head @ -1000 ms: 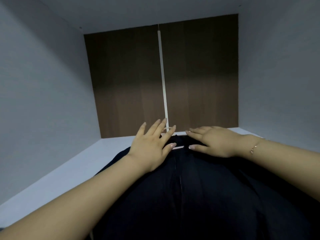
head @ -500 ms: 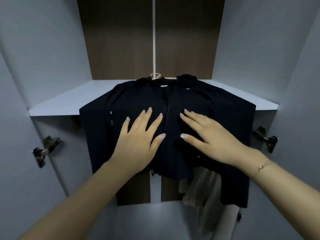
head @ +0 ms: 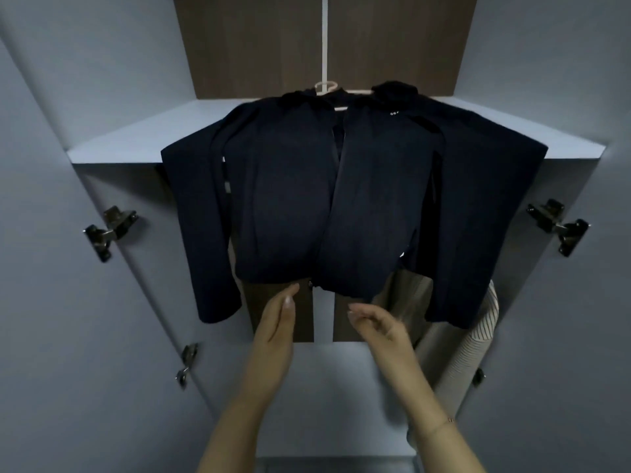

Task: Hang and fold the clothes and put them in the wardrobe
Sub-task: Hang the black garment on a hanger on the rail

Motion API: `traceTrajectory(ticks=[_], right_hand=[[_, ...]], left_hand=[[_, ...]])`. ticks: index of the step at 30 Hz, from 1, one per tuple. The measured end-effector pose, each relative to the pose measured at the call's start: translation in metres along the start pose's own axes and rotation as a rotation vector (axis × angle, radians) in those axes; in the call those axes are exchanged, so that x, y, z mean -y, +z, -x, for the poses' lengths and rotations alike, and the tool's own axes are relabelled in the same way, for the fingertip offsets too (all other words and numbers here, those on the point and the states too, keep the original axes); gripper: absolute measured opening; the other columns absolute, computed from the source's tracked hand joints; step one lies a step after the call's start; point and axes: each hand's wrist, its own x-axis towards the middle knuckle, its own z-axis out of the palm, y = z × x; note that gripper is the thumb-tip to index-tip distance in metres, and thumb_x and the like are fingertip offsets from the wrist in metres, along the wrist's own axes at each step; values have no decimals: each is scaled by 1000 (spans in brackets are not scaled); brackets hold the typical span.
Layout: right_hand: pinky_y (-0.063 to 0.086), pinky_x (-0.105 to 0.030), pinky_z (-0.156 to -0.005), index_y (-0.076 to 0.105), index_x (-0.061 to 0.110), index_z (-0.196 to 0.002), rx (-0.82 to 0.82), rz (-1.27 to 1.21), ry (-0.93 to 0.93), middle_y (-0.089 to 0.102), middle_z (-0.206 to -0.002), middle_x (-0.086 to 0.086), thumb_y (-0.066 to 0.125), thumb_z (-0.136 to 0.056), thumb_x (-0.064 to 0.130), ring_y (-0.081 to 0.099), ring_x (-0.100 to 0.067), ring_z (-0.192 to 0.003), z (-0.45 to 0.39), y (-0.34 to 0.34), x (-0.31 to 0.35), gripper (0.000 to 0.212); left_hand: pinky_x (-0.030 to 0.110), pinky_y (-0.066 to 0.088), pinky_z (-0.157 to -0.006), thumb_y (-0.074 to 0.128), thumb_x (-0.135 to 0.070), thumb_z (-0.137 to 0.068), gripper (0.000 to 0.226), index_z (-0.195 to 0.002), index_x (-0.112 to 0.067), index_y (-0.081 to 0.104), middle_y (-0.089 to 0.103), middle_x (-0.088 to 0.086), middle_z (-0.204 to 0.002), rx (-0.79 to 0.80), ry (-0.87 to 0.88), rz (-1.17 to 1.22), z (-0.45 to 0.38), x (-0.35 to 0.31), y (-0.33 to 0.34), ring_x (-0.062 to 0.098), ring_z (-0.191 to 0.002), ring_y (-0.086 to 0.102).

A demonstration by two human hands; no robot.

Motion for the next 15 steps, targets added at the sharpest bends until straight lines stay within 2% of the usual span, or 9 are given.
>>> traceTrajectory(ticks=[3,5,7,10,12,15], right_hand=[[51,-23,-94,61,25,-121,104,-140,156,66,-119,5,64,-92,30,62,-2,-106,-7,12,-11,30],[50,-32,-99,58,24,-126,139,-320,197,66,-122,6,66,-90,31,61,-9,-115,-14,22,-12,38],[51,-34,-96,59,20,-127,145,-532,212,68,-120,8,68,-87,29,61,-10,-116,-21,30,-10,42],[54,-26,-84,62,10,-123,82,-694,208,71,-115,0,70,-84,26,66,-16,-111,-29,37,-4,43],[55,-22,-78,64,6,-119,43,-718,195,72,-112,-7,66,-87,30,69,-19,-104,-29,36,-2,41],[53,-36,-89,62,4,-119,40,-793,164,72,-108,-15,52,-97,38,67,-24,-96,-28,22,-5,42]], left_hand=[[14,33,-103,31,-54,-93,49,-136,-37,49,51,-22,-135,-13,-16,29,-1,8,0,-11,-124,44],[21,36,-103,38,-47,-97,40,-132,-38,53,56,-19,-133,-24,-19,84,-4,12,-1,-6,-124,48],[28,42,-101,52,-38,-93,38,-130,-34,56,61,-13,-130,-43,-86,276,-7,15,-2,0,-120,55],[32,45,-94,59,-37,-84,58,-139,-23,46,65,-3,-129,-1,-233,716,-14,17,-4,8,-117,61],[31,43,-95,59,-38,-84,59,-140,-23,45,64,-4,-130,19,-257,796,-18,20,-4,7,-116,61],[31,42,-97,59,-39,-85,53,-136,-27,50,62,-9,-131,41,-265,820,-24,23,2,5,-115,61]])
